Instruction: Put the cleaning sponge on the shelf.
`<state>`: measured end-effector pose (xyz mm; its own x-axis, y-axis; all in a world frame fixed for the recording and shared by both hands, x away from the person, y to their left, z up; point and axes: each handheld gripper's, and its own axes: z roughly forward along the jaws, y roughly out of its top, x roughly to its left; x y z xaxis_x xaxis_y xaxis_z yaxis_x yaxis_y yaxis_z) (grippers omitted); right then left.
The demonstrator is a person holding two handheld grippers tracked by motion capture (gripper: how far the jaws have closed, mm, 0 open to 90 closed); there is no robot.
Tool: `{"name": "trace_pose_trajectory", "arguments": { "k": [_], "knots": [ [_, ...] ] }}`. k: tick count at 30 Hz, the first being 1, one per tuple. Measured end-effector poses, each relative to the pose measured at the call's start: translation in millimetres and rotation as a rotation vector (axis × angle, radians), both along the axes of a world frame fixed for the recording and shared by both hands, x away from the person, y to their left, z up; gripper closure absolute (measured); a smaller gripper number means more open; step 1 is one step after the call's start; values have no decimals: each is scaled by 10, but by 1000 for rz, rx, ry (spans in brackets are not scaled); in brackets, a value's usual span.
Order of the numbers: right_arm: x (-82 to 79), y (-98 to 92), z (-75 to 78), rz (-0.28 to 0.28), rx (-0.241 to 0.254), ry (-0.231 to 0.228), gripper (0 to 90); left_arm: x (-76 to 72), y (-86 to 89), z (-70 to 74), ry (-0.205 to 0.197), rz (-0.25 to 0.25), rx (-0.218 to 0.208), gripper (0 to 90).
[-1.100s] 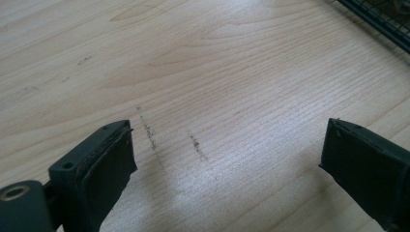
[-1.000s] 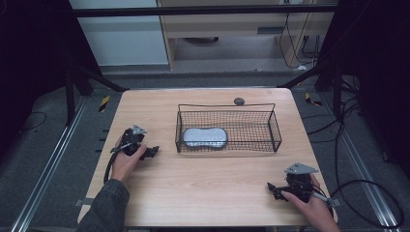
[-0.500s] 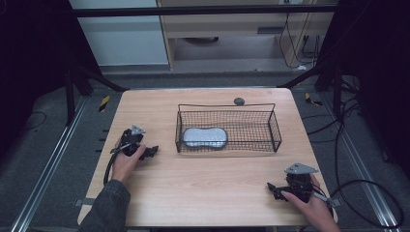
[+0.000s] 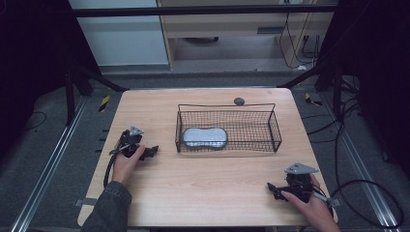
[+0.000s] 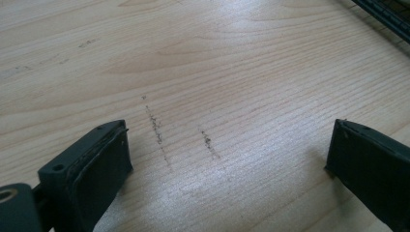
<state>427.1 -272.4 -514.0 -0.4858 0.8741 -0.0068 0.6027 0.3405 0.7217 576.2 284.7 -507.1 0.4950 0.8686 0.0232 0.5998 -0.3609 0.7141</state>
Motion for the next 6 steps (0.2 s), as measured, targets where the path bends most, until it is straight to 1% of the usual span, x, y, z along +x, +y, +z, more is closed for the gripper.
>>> {"name": "trace_pose_trajectory", "arguments": {
  "k": [6],
  "knots": [
    [0,0,0,0,0,0,4,-1,2,0,2,1,5,1]
  ]
}}
